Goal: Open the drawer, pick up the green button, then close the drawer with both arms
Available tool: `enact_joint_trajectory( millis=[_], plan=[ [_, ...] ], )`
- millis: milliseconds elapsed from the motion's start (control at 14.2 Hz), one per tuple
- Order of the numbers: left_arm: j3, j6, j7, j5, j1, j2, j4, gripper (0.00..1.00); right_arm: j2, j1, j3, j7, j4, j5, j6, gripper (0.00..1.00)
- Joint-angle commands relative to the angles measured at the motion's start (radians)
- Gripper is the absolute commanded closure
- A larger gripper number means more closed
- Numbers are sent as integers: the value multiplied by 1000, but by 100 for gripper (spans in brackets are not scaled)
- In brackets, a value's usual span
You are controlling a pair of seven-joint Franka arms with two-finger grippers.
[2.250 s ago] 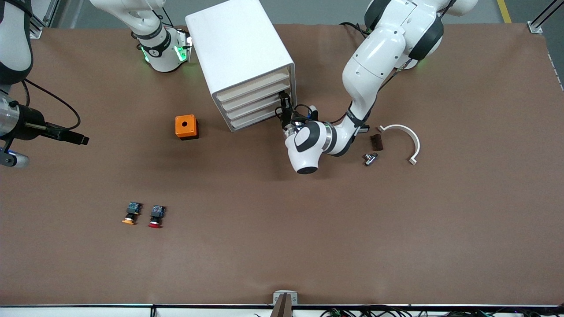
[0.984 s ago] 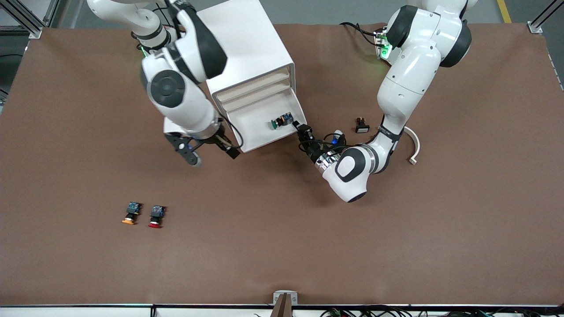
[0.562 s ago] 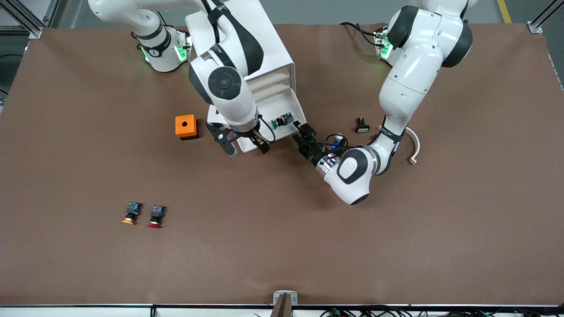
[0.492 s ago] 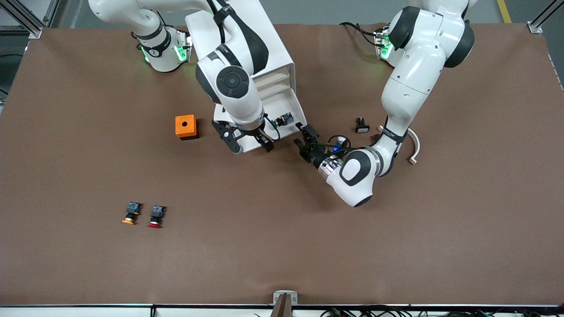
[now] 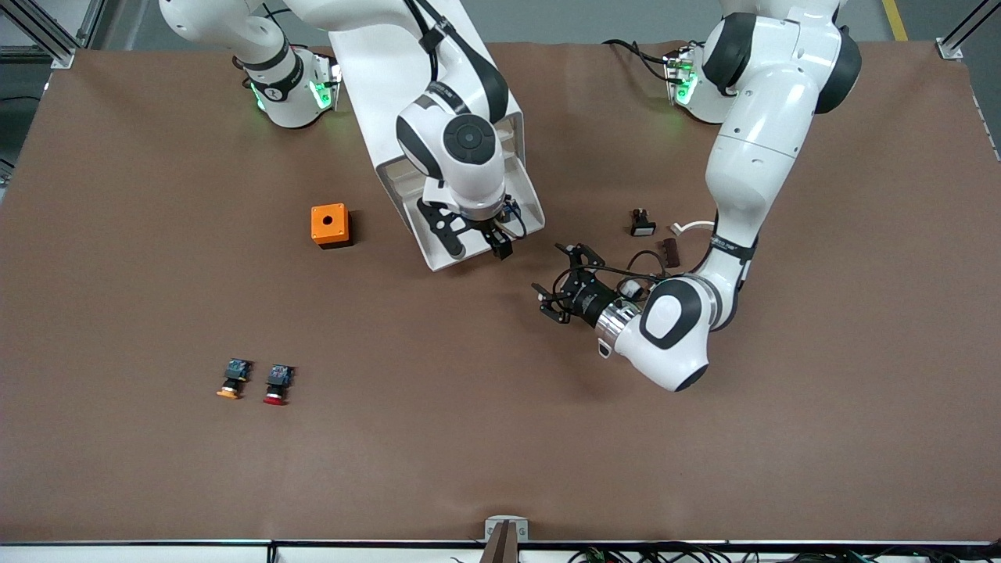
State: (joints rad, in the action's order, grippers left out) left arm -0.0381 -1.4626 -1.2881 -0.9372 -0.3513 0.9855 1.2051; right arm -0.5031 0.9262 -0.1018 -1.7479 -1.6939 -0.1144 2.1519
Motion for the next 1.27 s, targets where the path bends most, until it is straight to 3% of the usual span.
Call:
enact_joint_trajectory(
  millis=[0, 633, 914, 1195],
  plan=[
    [21, -62, 165, 115, -34, -60, -9, 0, -5, 32, -12, -47, 0, 18, 5, 0],
    [23, -418, 314, 530, -93, -186, -16, 0, -40, 98, -12, -146, 6, 18, 5, 1],
    [23, -436, 308, 687, -124, -241, -9, 0, -43, 117, -10, -162, 8, 15, 6, 8],
    [18, -441, 309, 752, -133, -246, -10, 0, -55, 126, -10, -162, 10, 7, 6, 25]
  ],
)
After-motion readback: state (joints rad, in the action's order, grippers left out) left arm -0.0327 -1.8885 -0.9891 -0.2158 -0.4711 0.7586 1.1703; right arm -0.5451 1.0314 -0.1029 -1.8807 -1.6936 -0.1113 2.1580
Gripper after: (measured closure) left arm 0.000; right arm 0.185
